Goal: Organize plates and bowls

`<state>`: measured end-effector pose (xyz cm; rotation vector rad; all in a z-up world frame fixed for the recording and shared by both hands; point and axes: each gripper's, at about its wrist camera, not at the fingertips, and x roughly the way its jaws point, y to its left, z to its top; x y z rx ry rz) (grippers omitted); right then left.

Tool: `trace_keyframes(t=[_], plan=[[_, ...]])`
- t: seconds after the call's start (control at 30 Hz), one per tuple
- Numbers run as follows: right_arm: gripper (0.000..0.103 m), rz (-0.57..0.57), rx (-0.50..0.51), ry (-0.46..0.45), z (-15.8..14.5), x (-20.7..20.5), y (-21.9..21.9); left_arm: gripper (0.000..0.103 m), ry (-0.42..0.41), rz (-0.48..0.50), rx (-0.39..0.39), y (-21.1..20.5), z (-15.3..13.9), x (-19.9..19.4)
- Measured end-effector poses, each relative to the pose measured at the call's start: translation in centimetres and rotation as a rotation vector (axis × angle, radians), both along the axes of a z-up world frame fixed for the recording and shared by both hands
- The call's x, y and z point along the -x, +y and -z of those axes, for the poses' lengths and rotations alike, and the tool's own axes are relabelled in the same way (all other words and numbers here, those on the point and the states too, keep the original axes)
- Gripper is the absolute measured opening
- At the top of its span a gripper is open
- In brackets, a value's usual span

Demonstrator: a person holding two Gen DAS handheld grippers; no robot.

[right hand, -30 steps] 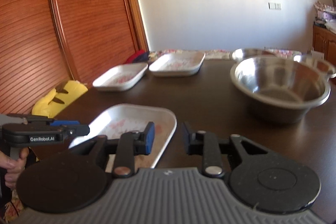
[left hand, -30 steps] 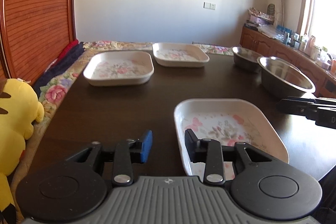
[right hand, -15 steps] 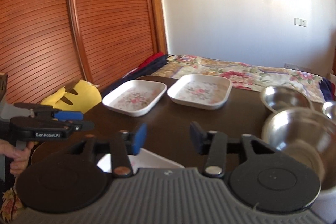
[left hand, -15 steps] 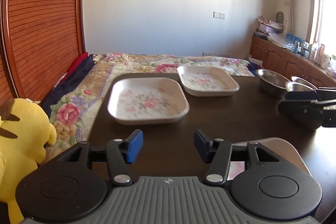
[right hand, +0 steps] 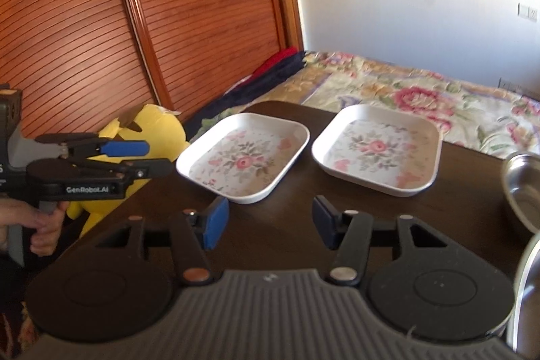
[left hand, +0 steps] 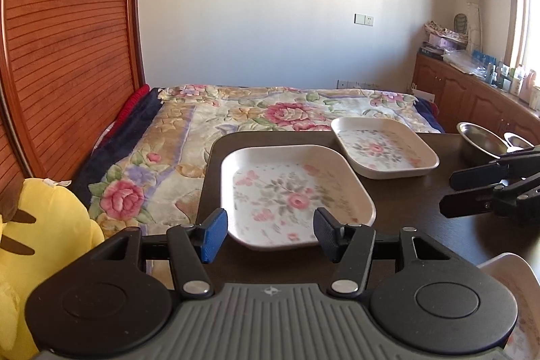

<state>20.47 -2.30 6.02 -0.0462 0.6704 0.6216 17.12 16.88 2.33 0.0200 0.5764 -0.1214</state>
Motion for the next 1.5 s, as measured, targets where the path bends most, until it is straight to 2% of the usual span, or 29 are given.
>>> trace_keyframes(t=[0.1,0.33,0.6,0.8,1.1,1.23,1.5], plan=[[0.054,-0.005,-0.019,0.046,0.3,-1.3,0.5,0.053,0.014,-0.005,-0.005,0.5,0.2,-1.2],[0.037,-0.012,-0.057,0.151,1.5,-4.5,1.7,0.046,0.050,-0.022,-0.009,1.5,1.1,-3.9],[0.035,-0.005,-0.037,0.191,2.8,-6.8,2.4,0.044,0.079,-0.040,0.000,2.1,2.2,-6.2],[0.030,-0.003,-0.066,0.247,3.6,-8.4,2.3,0.036,0.094,-0.041,0.014,2.2,2.7,-7.3],[0.023,-0.003,-0.077,0.262,4.0,-9.5,2.9,0.018,0.112,-0.044,0.032,2.5,3.6,-7.8],[0.021,-0.002,-0.078,0.264,4.0,-9.7,2.9,0.016,0.123,-0.033,0.067,2.6,3.5,-7.7],[0.020,-0.005,-0.054,0.255,4.2,-9.3,3.2,0.016,0.126,-0.044,0.076,2.2,3.0,-6.7]])
